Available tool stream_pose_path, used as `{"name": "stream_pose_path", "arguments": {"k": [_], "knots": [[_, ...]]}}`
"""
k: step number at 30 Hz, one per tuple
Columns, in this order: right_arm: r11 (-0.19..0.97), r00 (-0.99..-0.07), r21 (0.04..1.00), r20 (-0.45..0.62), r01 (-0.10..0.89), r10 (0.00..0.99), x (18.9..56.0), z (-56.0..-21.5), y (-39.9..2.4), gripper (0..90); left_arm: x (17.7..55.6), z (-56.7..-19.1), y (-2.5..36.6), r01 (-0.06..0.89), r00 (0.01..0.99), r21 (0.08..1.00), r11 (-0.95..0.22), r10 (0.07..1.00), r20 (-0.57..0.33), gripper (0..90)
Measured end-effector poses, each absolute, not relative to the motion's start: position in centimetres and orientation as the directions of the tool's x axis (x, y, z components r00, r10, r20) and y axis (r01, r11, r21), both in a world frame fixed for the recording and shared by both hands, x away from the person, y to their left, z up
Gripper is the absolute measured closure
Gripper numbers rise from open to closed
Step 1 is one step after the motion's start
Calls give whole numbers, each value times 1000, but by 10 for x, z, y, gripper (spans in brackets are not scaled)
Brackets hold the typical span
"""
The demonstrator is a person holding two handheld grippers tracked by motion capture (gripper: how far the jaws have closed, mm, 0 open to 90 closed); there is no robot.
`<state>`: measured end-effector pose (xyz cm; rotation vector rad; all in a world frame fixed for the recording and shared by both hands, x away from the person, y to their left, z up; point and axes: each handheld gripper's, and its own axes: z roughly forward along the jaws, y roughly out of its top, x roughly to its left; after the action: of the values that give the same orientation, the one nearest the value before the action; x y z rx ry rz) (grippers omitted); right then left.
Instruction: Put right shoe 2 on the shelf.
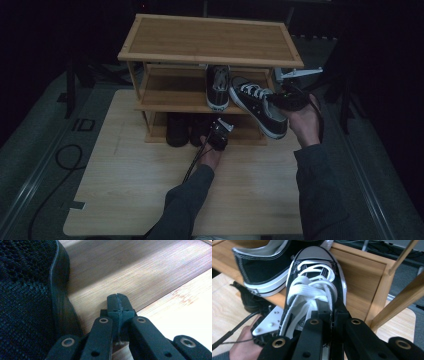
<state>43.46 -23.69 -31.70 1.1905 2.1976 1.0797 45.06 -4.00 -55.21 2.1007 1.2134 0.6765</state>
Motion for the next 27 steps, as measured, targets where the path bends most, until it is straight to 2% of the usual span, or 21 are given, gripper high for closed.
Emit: {"name": "stream_pose_path", "arguments": {"k": [15,22,27], "knots": [[218,-479,810,87,545,874,445,-326,-230,877,451,-552,-40,570,450,722,-392,884,125,900],[182,-434,822,86,539,897,446,-329,-225,875,451,-552,-40,571,450,721,-393,884,126,900],[148,-435,815,138,561,890,448,-331,-233,815,451,-552,-40,571,452,721,-393,884,124,900]]}}
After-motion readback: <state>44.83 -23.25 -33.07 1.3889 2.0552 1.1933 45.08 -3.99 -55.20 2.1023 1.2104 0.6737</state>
